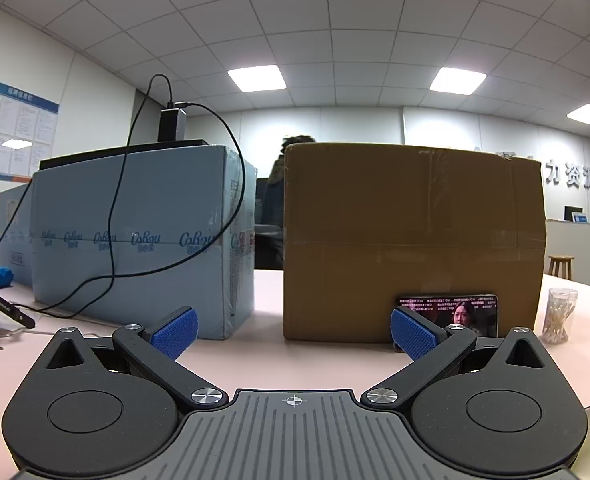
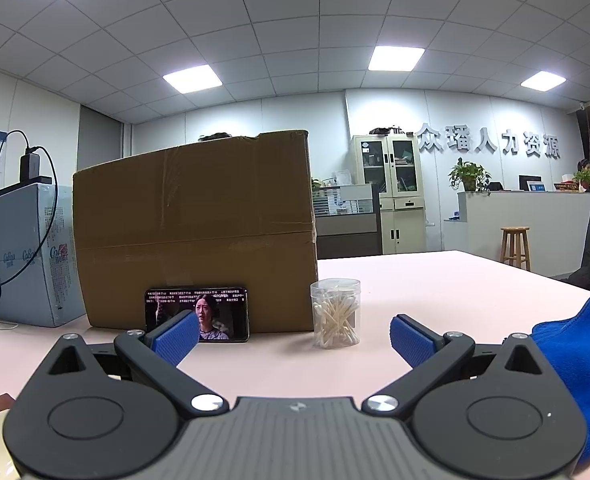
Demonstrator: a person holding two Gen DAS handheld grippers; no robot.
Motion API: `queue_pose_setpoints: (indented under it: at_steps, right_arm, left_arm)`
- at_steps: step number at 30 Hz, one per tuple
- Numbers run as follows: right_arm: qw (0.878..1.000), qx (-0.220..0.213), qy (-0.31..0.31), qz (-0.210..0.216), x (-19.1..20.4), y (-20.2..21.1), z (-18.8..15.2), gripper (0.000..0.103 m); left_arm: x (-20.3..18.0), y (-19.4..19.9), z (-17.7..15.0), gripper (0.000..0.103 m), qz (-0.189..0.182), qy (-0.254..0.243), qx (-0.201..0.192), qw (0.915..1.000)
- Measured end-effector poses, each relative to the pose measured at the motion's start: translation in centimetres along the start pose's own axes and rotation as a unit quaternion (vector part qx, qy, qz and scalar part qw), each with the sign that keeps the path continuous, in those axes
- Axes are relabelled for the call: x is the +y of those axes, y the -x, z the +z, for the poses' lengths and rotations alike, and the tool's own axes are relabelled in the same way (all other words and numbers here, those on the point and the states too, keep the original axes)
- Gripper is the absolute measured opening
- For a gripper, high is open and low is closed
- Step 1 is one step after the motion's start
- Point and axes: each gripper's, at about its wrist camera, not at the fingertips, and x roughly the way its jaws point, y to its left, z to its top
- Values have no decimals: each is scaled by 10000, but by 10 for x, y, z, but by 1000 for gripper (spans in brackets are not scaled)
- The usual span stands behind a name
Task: Clean bowl
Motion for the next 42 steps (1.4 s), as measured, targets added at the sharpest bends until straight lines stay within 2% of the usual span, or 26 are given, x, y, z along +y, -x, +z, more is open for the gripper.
queue_pose_setpoints:
  at_steps: [42]
  right_arm:
    - [10000, 25, 21, 83, 0, 10, 0, 103]
  left_arm:
    - [-1, 0, 0, 103, -43, -11, 49, 10000]
